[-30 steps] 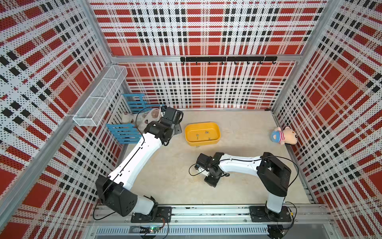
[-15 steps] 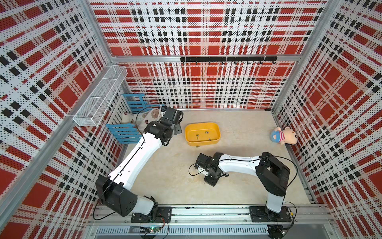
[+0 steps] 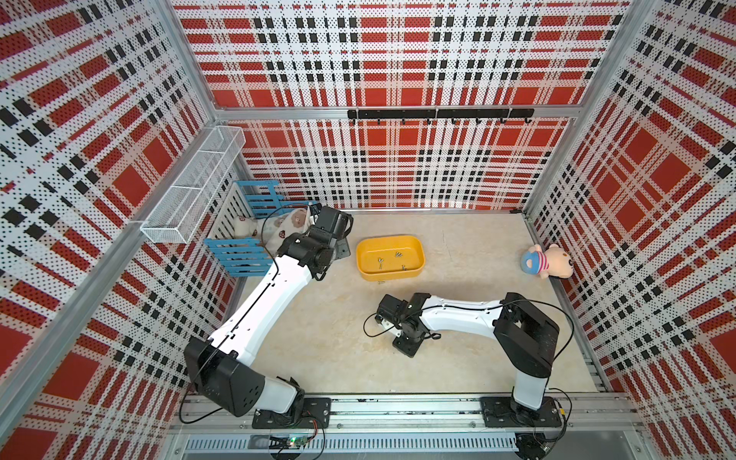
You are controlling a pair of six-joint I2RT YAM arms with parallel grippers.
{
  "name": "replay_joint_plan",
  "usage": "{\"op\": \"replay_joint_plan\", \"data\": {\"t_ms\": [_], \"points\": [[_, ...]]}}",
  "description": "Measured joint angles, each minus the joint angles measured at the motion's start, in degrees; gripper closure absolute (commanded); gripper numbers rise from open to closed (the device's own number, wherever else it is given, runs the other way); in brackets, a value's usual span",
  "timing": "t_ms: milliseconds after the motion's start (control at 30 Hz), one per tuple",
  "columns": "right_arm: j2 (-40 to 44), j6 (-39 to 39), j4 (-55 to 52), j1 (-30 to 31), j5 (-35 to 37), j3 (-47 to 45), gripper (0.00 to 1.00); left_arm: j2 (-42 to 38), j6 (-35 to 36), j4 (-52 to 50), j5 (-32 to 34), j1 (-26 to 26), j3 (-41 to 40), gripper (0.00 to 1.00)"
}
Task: Put the screws on the desktop into the storage box
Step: Pick up the screw from the center of the board, then place the screw in the storage box.
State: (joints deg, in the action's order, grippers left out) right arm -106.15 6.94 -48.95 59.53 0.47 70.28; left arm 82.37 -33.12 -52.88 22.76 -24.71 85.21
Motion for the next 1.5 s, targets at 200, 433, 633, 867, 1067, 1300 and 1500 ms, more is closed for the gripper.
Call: {"op": "replay_joint_plan", "data": {"t_ms": [200, 433, 633, 867, 1067, 1300, 1500], "points": [[2.9, 0.2, -1.9, -0.2, 1.4, 4.5, 0.96, 0.0, 0.0, 0.0, 0.0, 0.0, 0.0, 0.37], [3.7, -0.1, -4.6, -5.6, 2.8, 17.3, 0.98, -0.2, 0.0, 0.0, 0.1, 0.0, 0.0, 0.37], [-3.9, -1.1, -5.2, -13.4, 3.9, 36.5, 0.99, -1.0, 0.0, 0.2, 0.0, 0.0, -0.2, 0.37], [-19.4, -1.3, -5.9, -19.3, 3.5, 51.7, 0.99, -2.9, -0.1, 0.6, -0.2, -0.2, -3.4, 0.37], [-29.8, -0.6, -7.5, -22.2, 3.5, 62.2, 0.99, -3.1, -0.4, 0.6, -0.5, -1.3, -7.3, 0.37], [-33.7, 0.4, -7.5, -24.0, 3.7, 64.4, 0.95, -3.2, -1.5, 2.1, -2.8, -2.0, -11.8, 0.37], [-35.5, 0.9, -7.2, -25.0, 3.6, 64.2, 0.91, -3.0, -2.7, 4.9, -5.4, -3.4, -14.8, 0.39]]}}
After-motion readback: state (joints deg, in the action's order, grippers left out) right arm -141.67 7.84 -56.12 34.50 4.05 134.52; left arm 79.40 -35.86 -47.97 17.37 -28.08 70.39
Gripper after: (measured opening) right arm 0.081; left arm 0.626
